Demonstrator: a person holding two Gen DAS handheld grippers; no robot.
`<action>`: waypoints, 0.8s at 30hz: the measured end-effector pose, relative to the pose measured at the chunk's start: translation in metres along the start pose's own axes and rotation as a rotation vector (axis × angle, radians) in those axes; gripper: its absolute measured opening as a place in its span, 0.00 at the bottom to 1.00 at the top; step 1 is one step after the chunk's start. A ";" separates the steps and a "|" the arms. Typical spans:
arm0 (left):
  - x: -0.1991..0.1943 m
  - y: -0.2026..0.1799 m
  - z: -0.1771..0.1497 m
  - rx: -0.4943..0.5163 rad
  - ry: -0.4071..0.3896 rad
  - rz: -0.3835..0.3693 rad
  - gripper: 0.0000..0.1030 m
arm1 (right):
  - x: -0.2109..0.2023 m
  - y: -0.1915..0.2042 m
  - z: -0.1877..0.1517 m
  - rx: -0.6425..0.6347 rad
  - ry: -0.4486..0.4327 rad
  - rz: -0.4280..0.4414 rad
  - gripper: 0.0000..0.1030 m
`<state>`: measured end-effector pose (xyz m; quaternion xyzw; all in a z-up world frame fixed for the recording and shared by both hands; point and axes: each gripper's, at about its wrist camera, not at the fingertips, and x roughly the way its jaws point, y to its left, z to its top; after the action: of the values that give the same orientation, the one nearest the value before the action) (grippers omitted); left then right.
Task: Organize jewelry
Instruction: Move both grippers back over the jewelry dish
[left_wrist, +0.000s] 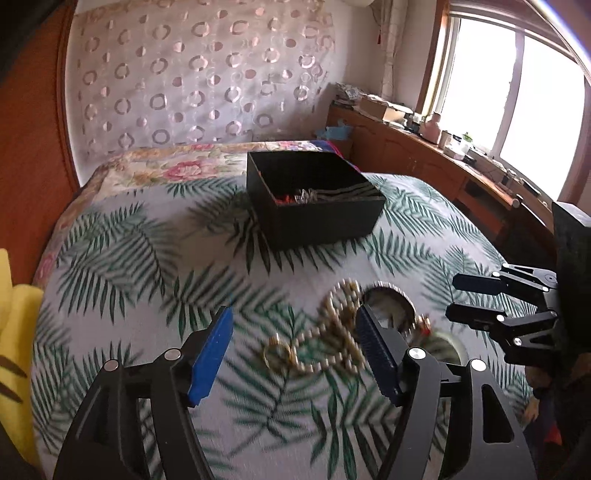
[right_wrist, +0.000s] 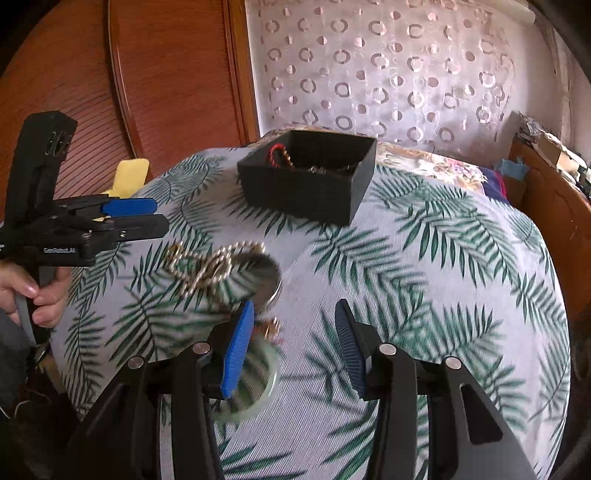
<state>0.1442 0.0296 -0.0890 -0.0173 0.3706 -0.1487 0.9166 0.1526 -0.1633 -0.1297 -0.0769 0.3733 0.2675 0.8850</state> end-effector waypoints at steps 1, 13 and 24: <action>-0.001 -0.001 -0.005 -0.003 0.003 -0.001 0.64 | -0.001 0.000 -0.002 0.005 0.002 0.003 0.47; -0.014 -0.012 -0.040 0.006 0.036 0.021 0.64 | 0.009 0.009 -0.022 -0.028 0.060 0.004 0.25; 0.002 -0.028 -0.040 0.032 0.082 0.030 0.25 | 0.009 0.009 -0.024 -0.034 0.052 0.016 0.27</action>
<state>0.1104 0.0051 -0.1155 0.0092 0.4056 -0.1415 0.9030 0.1385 -0.1603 -0.1524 -0.0957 0.3923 0.2789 0.8713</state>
